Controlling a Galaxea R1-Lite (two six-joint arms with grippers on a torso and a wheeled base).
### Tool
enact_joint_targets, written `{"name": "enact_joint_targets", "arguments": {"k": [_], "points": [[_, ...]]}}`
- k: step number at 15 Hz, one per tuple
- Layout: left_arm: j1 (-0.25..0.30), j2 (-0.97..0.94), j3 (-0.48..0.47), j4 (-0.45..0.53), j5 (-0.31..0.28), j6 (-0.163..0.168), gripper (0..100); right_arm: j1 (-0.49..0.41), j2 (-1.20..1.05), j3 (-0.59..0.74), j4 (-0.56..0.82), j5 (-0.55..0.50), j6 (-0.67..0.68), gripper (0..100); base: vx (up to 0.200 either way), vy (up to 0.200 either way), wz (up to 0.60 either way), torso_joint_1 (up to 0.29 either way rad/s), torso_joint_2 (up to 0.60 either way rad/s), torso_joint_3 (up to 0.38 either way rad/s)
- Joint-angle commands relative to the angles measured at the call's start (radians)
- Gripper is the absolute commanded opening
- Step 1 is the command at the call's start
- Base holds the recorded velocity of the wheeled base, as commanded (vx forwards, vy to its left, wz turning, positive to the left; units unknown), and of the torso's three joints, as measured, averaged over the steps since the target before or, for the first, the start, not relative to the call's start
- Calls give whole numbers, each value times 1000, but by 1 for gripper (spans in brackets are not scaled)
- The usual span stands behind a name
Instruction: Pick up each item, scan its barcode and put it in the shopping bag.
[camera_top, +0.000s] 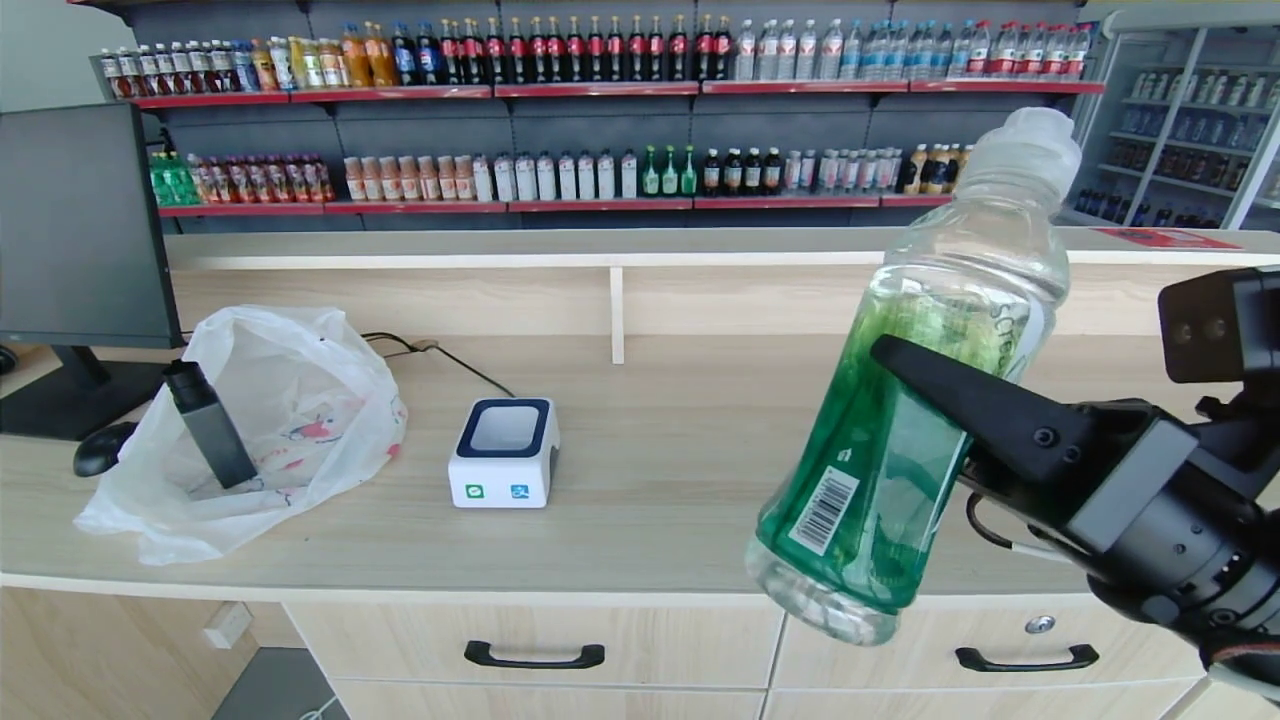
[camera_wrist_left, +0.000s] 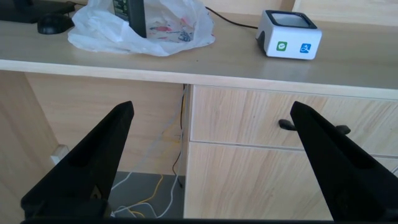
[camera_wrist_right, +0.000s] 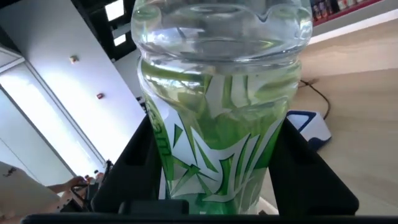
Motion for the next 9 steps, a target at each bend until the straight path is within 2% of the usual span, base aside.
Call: {"name": "enact_joint_targets", "arguments": {"k": [1,5,9], "points": [[0,0,0,0,0,0,100,28,-7,-11,-1,3,26,0,0,0,0,0,0,0],[0,0,0,0,0,1,100,123,4,-37,-1,12,49,0,0,0,0,0,0,0],[0,0,0,0,0,1,100,139,7,-38,-1,12,106,0,0,0,0,0,0,0]]}}
